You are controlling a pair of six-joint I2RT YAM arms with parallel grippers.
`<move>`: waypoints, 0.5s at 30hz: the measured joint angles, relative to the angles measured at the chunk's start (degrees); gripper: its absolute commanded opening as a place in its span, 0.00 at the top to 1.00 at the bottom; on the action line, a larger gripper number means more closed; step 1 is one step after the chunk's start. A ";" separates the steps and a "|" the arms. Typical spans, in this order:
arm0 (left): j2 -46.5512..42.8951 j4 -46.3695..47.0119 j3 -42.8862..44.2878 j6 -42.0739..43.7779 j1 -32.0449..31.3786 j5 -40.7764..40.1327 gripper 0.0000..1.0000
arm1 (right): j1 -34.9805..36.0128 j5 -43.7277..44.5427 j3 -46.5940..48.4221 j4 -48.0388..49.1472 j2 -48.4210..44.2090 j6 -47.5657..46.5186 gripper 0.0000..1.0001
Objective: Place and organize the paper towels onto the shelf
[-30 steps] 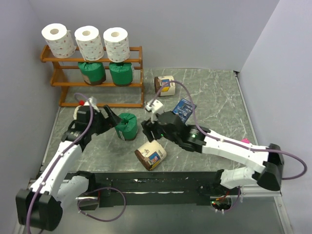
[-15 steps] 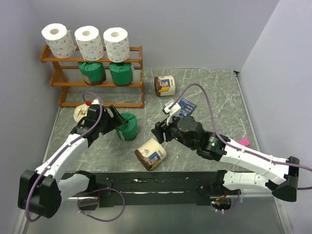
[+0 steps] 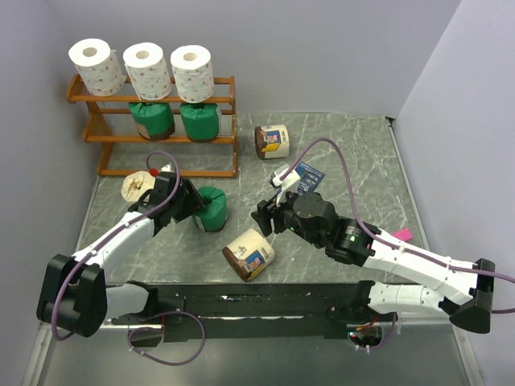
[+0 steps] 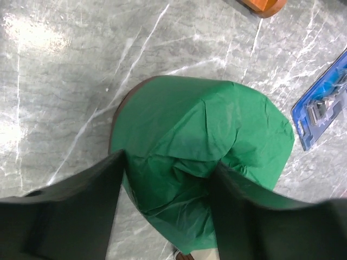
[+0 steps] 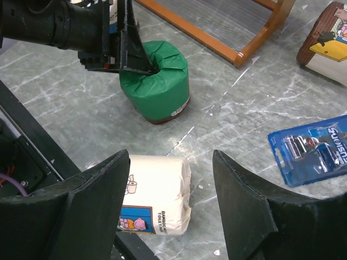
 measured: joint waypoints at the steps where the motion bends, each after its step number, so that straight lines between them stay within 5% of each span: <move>1: 0.00 0.09 0.00 -0.02 -0.04 -0.04 0.43 | 0.00 0.02 -0.02 0.00 0.00 0.02 0.30; 15: -2.54 -5.55 4.39 0.26 -0.20 -0.52 0.51 | 0.00 0.55 -0.26 0.02 0.00 0.07 0.30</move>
